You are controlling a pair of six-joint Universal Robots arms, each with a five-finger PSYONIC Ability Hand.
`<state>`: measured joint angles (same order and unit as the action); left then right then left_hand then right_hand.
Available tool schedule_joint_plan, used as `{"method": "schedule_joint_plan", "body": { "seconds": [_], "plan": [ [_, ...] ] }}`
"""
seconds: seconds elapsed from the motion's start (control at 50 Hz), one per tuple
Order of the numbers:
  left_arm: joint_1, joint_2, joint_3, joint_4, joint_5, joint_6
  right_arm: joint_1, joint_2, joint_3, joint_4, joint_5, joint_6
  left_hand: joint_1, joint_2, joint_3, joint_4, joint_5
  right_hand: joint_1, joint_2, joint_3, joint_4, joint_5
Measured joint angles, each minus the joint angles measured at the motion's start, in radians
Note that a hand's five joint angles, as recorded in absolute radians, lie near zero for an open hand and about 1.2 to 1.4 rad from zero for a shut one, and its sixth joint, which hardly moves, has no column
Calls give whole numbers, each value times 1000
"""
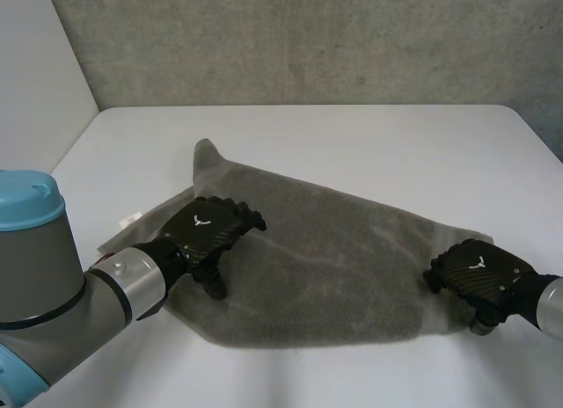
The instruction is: Fold the towel.
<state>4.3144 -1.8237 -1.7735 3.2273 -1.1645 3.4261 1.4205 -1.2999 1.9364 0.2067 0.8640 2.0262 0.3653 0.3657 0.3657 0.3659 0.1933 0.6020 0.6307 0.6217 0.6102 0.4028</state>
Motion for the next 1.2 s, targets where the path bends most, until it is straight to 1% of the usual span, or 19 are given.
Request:
{"method": "schedule_joint_plan", "body": {
  "seconds": [0.14, 0.26, 0.36, 0.42, 0.46, 0.48, 0.52, 0.58, 0.66, 0.8, 0.94, 1.08, 1.2],
  "plan": [
    [1, 0, -4, 2, 1, -3, -54, 19, 23, -2, -45, -43, 0, 0, 0, 0, 0, -2, 0, 0, 0, 0],
    [3, -1, -5, 3, 2, -3, -67, 32, 34, -8, -84, -51, 0, 0, 0, 0, 0, 0, 0, 0, 0, 10],
    [4, -1, -5, 3, 2, -2, -67, 52, 38, -13, -103, -50, 0, 0, 0, 0, 0, 37, 5, 13, 22, 68],
    [4, -2, -5, 3, 2, -2, -65, 65, 38, -21, -111, -48, 0, 0, 0, 0, 0, 139, 92, 104, 121, 165],
    [4, -2, -5, 3, 2, -2, -62, 76, 37, -32, -116, -46, 0, 0, 0, 0, 0, 238, 208, 212, 223, 260],
    [4, -2, -6, 3, 2, -2, -62, 78, 37, -35, -117, -45, 0, 0, 0, 0, 0, 255, 227, 234, 241, 277],
    [4, -2, -7, 3, 2, -2, -60, 92, 35, -49, -120, -44, 0, 0, 0, 0, 0, 364, 340, 344, 356, 388],
    [4, -2, -9, 3, 2, -2, -58, 108, 30, -61, -120, -44, 0, 0, 0, 0, 0, 481, 450, 456, 463, 495],
    [5, -2, -12, 3, 2, -2, -59, 127, 20, -73, -119, -41, 0, 0, 0, 0, 0, 676, 660, 665, 685, 721],
    [7, -1, -12, 3, 1, -2, -87, 121, -17, -77, -118, -2, -3, -2, -2, -2, -6, 712, 677, 686, 731, 762],
    [17, 2, -9, 3, 1, -1, -146, 64, -101, -77, -111, 106, -4, -6, -6, -5, -14, 717, 677, 686, 731, 762],
    [71, 4, -7, 3, 6, 5, -174, 60, -192, -76, -84, 171, -4, -6, -6, -6, -15, 721, 677, 686, 731, 762],
    [116, -6, -9, 4, 10, 11, -169, 85, -237, -75, -46, 183, -4, -6, -6, -6, -12, 722, 677, 686, 731, 762]
  ]
}}
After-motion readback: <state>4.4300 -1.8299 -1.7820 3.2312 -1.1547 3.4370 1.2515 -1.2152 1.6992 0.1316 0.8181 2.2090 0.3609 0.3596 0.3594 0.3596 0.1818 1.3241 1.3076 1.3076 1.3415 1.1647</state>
